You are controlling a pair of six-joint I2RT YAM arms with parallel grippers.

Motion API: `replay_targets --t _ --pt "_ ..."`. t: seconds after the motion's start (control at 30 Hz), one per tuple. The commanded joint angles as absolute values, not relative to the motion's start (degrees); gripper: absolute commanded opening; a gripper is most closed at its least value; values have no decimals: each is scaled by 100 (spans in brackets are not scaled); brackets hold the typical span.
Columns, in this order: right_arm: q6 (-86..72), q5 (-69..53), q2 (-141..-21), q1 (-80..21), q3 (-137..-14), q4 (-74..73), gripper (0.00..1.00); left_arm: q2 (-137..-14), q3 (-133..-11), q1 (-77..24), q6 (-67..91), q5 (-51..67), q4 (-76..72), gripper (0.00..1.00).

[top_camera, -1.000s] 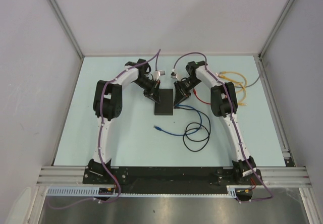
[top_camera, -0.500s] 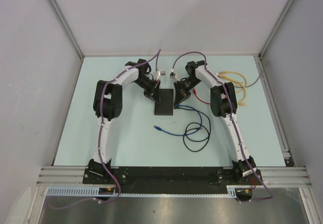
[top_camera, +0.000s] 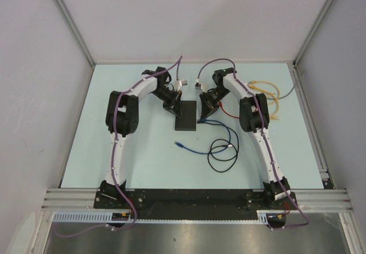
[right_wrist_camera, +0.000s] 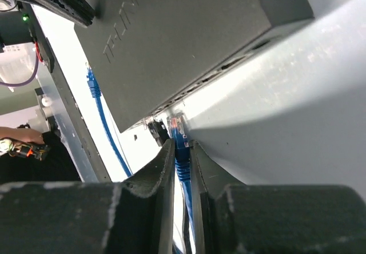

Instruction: Pull the plug from the switch port

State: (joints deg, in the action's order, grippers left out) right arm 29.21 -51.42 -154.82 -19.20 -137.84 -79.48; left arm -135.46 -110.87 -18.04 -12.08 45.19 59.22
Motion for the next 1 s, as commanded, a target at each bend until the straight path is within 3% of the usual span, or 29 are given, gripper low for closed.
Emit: replay_targets --t 0.0,0.53,0.63,0.67,0.77,0.9,0.97 --pt "3217 -4263 -15469 -1837 -13790 -7770 0 -13606 -11250 -1863 -1310 4351 5862 0" --pt "3524 -2551 -14819 -1784 -14063 -6558 0 -13693 -11312 -1872 -1275 4491 5801 0" --pt "3612 -2286 -14705 -1898 -13966 -6364 8 -13720 -11338 -1881 -1248 4535 5783 0" --pt "3604 -2111 -14661 -1925 -13948 -6363 17 -13728 -11373 -1881 -1248 4544 5783 1" --pt "3385 -1925 -14380 -1907 -13773 -6468 25 -13729 -11417 -1881 -1239 4562 5792 1" --pt "3112 -2030 -13590 -1627 -12878 -6381 41 -13658 -11417 -1881 -1239 4597 5792 1" --pt "3015 -2004 -13177 -1434 -12326 -6223 43 -13658 -11417 -1881 -1231 4632 5783 1"
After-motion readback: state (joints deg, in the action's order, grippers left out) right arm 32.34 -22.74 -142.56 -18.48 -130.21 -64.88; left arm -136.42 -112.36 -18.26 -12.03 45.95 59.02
